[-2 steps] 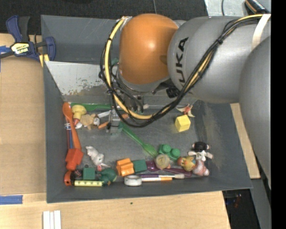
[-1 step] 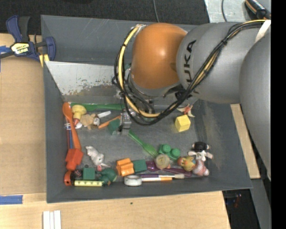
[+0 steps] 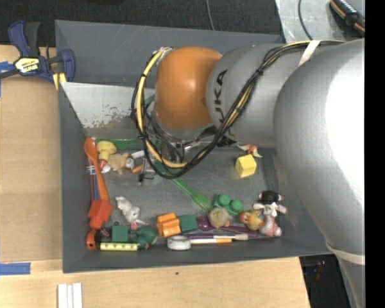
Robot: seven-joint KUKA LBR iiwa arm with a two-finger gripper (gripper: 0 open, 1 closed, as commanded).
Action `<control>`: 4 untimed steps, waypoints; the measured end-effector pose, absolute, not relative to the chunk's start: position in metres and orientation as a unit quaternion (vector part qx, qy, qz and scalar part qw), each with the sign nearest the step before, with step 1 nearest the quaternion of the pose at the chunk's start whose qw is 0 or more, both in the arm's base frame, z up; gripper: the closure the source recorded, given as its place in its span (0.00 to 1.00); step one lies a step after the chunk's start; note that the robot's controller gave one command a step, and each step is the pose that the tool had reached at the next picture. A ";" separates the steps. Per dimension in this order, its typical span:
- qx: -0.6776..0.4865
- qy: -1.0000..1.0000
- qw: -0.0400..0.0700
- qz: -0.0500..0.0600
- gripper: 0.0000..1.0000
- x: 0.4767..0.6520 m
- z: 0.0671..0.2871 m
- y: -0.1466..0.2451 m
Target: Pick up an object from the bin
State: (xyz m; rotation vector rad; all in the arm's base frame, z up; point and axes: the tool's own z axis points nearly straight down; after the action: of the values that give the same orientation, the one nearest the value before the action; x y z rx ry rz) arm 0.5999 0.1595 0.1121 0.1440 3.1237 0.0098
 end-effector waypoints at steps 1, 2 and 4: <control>-0.041 0.999 0.013 0.002 1.00 0.570 0.075 0.124; -0.042 0.999 0.013 0.002 1.00 0.570 0.075 0.123; -0.099 0.995 0.015 0.003 1.00 0.561 0.121 -0.007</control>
Offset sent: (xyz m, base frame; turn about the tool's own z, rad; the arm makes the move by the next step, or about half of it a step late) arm 0.0000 0.0000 0.0000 0.0000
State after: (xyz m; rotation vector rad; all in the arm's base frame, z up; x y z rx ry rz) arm 0.5605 -0.0073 0.1211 -0.3090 3.0953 0.0085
